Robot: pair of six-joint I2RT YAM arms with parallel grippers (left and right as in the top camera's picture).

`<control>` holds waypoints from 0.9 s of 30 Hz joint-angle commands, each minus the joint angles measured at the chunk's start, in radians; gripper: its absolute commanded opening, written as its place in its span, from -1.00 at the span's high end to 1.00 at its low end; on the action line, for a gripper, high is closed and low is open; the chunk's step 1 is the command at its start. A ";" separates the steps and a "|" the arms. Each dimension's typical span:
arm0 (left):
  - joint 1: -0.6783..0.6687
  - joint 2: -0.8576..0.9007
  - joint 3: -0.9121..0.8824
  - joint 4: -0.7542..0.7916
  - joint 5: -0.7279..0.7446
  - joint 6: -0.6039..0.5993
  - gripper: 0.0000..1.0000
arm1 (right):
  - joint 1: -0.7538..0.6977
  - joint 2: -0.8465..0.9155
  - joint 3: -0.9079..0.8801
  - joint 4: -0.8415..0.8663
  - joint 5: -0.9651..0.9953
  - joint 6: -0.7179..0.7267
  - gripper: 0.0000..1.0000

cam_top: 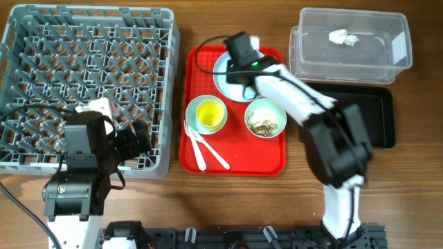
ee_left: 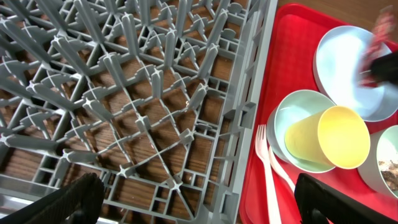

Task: Sort waste into correct bins and load items into the dishwasher rack
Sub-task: 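Carry the wrapper with the right gripper and drop it in the clear bin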

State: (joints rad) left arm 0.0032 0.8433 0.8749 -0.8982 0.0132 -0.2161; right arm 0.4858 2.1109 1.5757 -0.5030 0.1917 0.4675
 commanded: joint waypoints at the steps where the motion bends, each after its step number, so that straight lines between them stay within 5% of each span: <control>1: 0.006 -0.009 0.023 0.000 -0.002 -0.009 -1.00 | -0.080 -0.188 0.003 -0.034 0.013 -0.129 0.91; 7: 0.006 -0.009 0.023 0.002 -0.003 -0.009 -1.00 | -0.247 -0.332 0.003 -0.074 -0.017 -0.180 0.91; 16: 0.006 -0.009 0.023 0.003 -0.002 -0.009 -1.00 | -0.512 -0.278 0.002 -0.051 -0.139 -0.234 0.78; 18: 0.006 -0.009 0.023 0.003 -0.002 -0.009 -1.00 | -0.548 -0.259 0.002 -0.046 -0.148 -0.233 0.36; 22: 0.006 -0.009 0.023 0.003 -0.002 -0.009 -1.00 | -0.589 -0.252 0.002 -0.037 -0.176 -0.233 -0.84; 27: 0.006 -0.009 0.023 0.003 -0.002 -0.009 -1.00 | -0.593 -0.277 0.003 -0.061 -0.267 -0.294 -1.00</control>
State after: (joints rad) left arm 0.0032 0.8433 0.8749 -0.8978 0.0132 -0.2161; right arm -0.1085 1.8477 1.5768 -0.5507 0.0280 0.2268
